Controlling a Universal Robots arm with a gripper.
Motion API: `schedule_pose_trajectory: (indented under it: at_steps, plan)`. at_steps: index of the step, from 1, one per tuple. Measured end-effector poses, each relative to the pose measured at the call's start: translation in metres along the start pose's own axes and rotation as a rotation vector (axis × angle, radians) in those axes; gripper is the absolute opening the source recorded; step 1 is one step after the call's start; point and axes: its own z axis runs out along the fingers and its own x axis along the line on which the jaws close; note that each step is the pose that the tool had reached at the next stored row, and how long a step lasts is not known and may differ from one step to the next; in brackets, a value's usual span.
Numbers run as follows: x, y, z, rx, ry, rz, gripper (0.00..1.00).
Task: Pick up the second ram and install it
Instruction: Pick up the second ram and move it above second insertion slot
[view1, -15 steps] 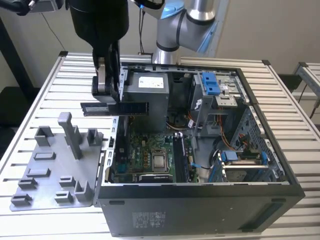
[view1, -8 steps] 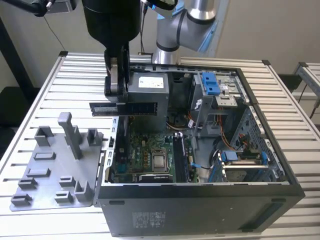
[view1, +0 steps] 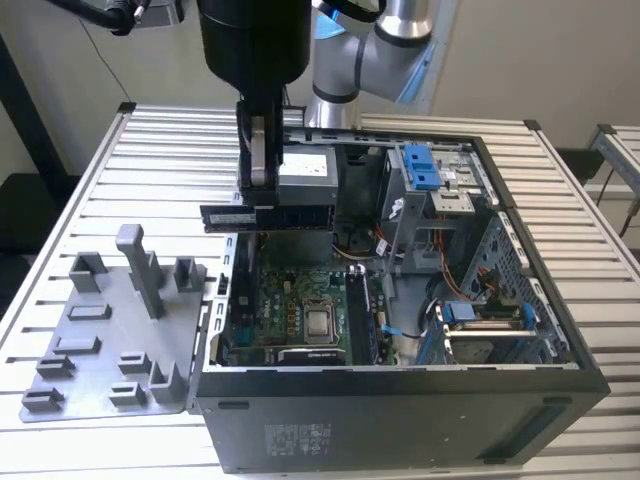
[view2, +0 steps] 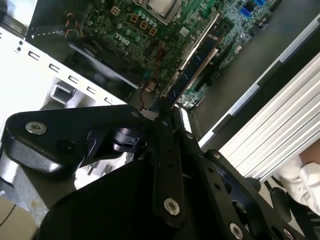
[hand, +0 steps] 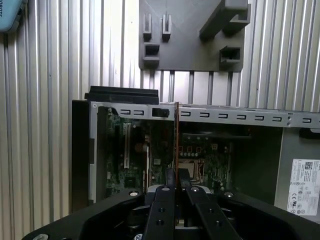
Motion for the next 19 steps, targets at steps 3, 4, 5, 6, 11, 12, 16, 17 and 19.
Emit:
schedule_pose_trajectory:
  at_steps: [3,4,5,6,11,12,16,17,19]
  plan:
    - [0.0002,-0.0080,0.0000,-0.0001,0.0000,0.000,0.14]
    - [0.0003,-0.0106,0.0000,-0.0002,0.0000,0.000,0.14]
    - [0.0003,-0.0132,0.0000,-0.0001,-0.0001,0.000,0.14]
    - [0.0004,-0.0158,0.0000,-0.0003,0.0000,0.000,0.14]
    - [0.0007,-0.0291,-0.0001,-0.0005,0.0000,0.000,0.14]
    - [0.0008,-0.0316,0.0000,-0.0005,-0.0001,0.000,0.14]
    - [0.0011,-0.0419,-0.0001,-0.0006,0.0000,0.000,0.14]
    - [0.0011,-0.0442,-0.0001,-0.0007,0.0000,0.000,0.14]
    - [0.0012,-0.0492,0.0000,-0.0007,-0.0001,0.000,0.14]
